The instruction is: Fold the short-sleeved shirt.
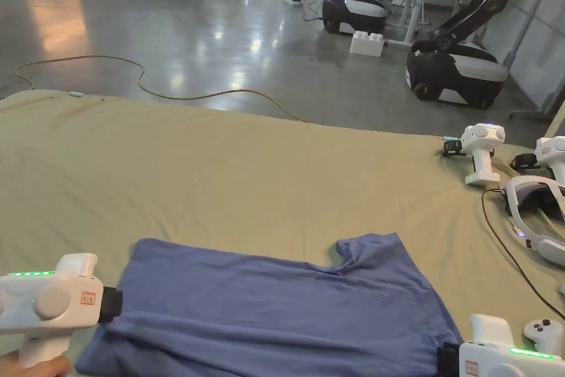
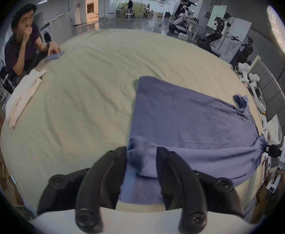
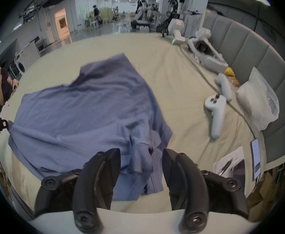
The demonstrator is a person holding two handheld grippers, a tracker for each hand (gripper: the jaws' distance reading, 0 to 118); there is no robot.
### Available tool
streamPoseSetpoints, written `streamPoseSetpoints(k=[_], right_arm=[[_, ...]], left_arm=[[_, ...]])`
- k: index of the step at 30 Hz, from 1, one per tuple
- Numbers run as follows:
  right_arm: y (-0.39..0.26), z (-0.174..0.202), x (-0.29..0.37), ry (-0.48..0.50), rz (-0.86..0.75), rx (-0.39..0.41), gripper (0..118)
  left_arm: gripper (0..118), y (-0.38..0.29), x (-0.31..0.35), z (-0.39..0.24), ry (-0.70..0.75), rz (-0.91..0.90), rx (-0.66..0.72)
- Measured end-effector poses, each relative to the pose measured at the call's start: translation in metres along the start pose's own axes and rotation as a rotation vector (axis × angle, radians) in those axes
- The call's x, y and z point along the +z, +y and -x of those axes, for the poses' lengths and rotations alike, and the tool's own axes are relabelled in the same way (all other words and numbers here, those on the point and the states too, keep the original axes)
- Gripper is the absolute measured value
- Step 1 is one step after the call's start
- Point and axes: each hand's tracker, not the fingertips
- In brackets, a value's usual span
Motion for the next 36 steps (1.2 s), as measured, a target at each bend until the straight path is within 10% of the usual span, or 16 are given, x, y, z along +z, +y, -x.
streamPoseSetpoints(k=[14, 21, 36], right_arm=[[-0.014, 0.084, 0.144, 0.006, -0.798, -0.022, 58], [-0.028, 0.109, 0.161, -0.002, -0.847, 0.015, 4], [-0.044, 0.101, 0.156, 0.015, -0.813, 0.041, 0]], left_arm=[[49, -0.041, 0.111, -0.044, -0.062, -0.591, -0.113], [3, -0.066, 0.137, -0.059, -0.032, -0.712, -0.107], [0, -0.062, 0.100, 0.003, 0.002, -0.393, -0.073]])
